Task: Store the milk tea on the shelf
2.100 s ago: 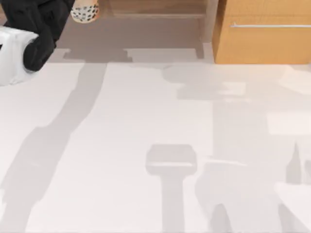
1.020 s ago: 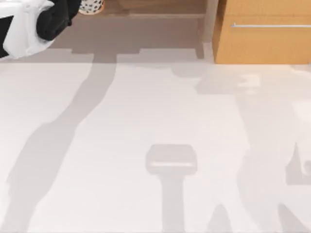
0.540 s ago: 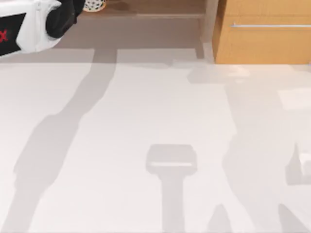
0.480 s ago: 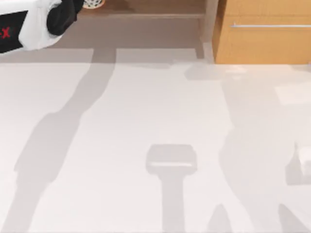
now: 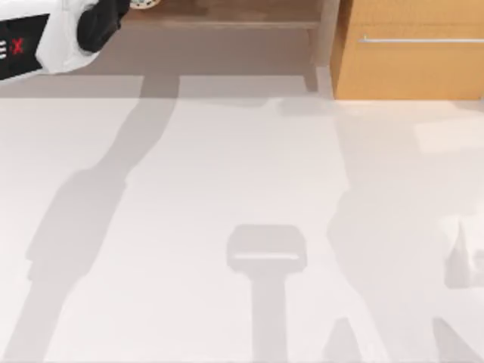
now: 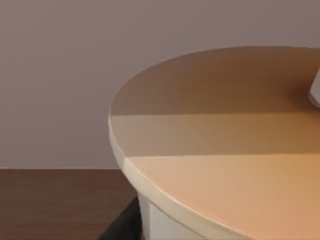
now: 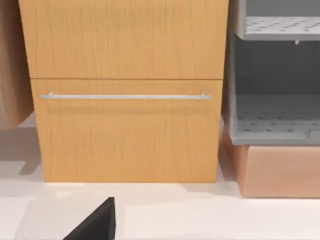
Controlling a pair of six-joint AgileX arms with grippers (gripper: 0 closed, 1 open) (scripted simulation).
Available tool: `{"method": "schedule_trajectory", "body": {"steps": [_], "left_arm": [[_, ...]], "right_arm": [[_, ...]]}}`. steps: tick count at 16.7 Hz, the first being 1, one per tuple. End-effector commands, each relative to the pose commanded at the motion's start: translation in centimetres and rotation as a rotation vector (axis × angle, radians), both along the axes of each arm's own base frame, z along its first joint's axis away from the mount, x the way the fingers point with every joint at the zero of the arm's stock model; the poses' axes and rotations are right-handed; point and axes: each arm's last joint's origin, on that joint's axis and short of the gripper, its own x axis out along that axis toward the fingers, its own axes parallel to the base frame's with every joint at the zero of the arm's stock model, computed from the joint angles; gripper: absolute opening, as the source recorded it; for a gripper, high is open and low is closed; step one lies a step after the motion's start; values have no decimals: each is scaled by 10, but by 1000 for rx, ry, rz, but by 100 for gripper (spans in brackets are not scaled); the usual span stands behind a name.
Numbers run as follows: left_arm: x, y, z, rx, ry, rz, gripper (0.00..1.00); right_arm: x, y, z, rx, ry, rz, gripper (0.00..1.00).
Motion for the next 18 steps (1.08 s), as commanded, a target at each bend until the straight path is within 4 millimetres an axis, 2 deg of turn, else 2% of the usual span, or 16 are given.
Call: {"method": "schedule_trajectory", "body": {"steps": [12, 18], "left_arm": [[0, 0, 0, 0, 0, 0, 98], [0, 0, 0, 0, 0, 0, 100]], "right_arm": [[0, 0, 0, 0, 0, 0, 100], [0, 0, 0, 0, 0, 0, 100]]}}
